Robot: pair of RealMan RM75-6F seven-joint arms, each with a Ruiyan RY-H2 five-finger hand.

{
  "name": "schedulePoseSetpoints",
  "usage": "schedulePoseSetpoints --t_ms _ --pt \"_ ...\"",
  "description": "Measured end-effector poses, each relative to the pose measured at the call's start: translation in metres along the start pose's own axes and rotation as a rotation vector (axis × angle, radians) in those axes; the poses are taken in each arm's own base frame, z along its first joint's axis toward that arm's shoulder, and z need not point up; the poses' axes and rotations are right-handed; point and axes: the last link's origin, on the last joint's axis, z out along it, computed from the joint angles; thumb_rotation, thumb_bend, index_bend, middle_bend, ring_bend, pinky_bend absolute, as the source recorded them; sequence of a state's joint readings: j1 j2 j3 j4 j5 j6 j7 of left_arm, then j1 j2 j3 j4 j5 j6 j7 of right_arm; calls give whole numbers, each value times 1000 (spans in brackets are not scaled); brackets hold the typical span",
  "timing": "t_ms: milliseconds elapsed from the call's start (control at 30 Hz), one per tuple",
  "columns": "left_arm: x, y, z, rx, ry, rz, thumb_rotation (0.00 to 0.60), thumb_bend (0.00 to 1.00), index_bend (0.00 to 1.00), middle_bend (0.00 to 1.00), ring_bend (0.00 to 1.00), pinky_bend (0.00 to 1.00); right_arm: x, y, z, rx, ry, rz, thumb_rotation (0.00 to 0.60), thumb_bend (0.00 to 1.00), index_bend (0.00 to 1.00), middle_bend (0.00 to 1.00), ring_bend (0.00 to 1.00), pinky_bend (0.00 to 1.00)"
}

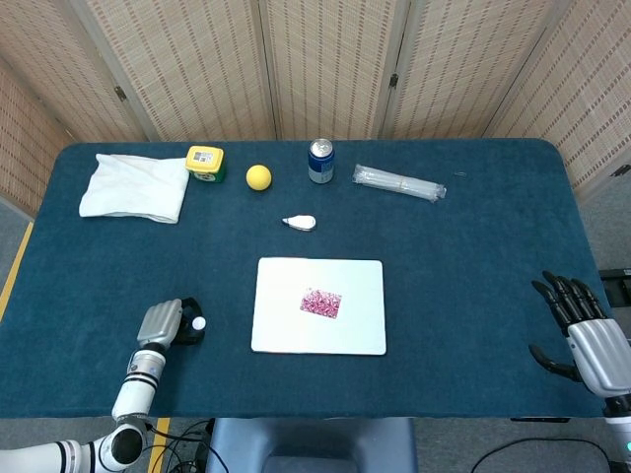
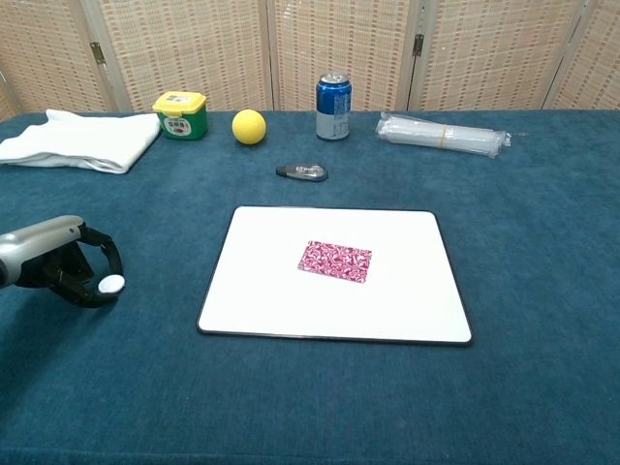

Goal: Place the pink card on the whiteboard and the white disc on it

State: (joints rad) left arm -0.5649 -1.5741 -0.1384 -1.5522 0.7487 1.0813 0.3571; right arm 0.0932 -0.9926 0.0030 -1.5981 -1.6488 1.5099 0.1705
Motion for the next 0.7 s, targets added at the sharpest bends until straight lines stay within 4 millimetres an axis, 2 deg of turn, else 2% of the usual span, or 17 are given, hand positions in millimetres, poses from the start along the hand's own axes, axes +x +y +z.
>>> schedulePoseSetpoints --t_ms 433,700 --pt "-1 10 -1 -33 3 -34 600 338 537 1000 1000 1000 0 -1 1 1 -3 -2 600 181 0 0 0 0" --pt "11 28 -12 -67 -6 -72 600 338 533 1000 1000 1000 3 1 1 3 2 19 600 181 0 0 0 0"
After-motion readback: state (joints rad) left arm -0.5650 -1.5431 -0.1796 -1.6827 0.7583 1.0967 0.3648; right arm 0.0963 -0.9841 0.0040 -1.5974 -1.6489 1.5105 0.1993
